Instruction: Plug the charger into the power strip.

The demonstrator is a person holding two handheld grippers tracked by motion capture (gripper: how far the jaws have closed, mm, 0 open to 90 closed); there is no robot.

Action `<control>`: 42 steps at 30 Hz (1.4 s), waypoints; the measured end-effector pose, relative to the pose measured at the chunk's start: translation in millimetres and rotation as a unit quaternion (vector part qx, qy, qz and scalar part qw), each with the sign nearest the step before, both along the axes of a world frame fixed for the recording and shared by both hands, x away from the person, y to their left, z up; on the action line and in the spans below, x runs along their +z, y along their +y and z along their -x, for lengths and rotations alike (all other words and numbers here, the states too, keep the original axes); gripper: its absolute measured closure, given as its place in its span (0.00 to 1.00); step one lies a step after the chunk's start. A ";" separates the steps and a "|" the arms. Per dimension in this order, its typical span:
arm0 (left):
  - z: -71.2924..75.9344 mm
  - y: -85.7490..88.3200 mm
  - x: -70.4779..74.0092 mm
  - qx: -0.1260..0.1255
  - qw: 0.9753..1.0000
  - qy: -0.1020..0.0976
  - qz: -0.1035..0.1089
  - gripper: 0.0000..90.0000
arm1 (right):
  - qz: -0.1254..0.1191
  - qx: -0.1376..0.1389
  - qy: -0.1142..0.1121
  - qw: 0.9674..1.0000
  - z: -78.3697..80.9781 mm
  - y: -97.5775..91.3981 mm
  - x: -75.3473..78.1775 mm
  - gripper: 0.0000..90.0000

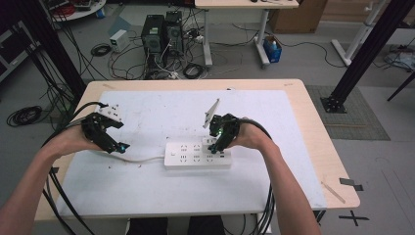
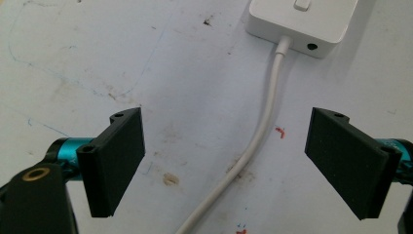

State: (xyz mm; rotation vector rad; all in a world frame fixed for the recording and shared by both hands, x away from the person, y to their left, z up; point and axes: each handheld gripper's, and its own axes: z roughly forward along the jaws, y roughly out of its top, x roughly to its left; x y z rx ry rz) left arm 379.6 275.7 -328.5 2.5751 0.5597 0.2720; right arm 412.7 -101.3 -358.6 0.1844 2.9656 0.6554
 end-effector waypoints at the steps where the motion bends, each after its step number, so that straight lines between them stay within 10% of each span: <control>1: -1.0 -0.2 0.6 -0.002 1.000 0.003 0.000 0.16 | 0.004 -0.004 -0.003 1.000 0.8 -2.8 3.3 0.38; 18: -12.0 -1.6 7.1 -0.006 1.000 0.016 -0.023 0.16 | 0.064 -0.102 -0.084 0.989 8.2 -43.5 53.1 0.13; 42: -16.6 -12.9 5.1 -0.016 0.999 0.022 -0.046 0.16 | 0.094 -0.118 -0.085 0.985 9.9 -62.2 52.3 0.13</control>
